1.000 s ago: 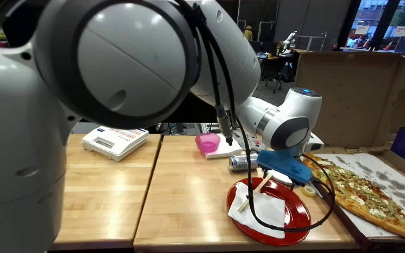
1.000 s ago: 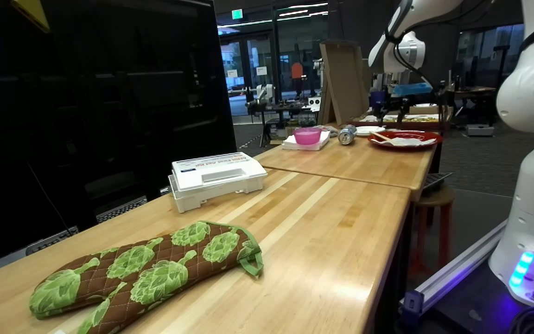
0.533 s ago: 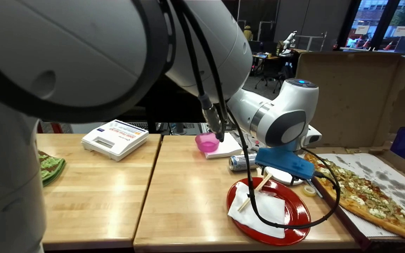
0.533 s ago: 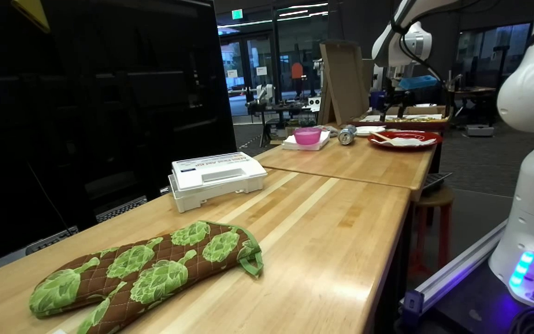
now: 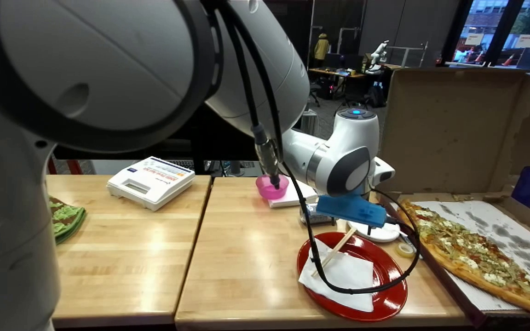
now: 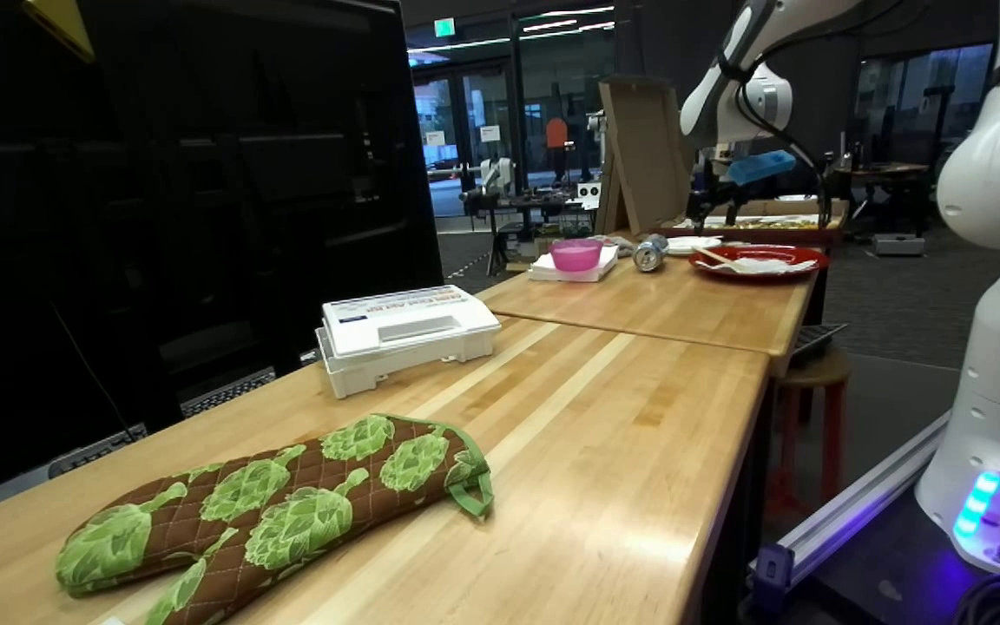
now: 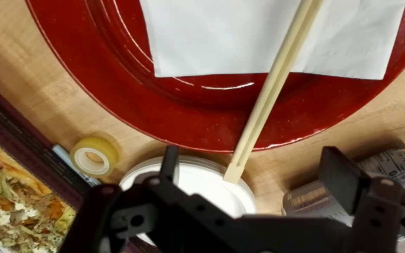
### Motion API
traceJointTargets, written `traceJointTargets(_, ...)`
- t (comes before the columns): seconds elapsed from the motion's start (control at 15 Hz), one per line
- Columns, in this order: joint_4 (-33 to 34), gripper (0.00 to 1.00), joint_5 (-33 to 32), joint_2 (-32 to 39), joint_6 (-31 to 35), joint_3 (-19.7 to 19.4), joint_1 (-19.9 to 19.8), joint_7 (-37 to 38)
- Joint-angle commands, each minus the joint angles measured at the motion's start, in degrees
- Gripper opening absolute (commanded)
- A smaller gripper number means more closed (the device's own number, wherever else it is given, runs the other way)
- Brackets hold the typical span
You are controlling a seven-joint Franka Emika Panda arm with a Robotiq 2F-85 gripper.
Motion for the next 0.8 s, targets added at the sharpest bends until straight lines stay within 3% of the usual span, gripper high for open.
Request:
traceJointTargets(0.0,-1.9,1.0,-4.36,-0.68,0.5,-0.43,1.24,5.12)
traceJointTargets(0.33,-3.47,1.0,-7.92,-1.95,-3.08,-1.01,1.37,9.53)
traceJointTargets(0.73,-2.06,1.0,-5.92,-0.94,-10.58,0.13,0.59,4.24)
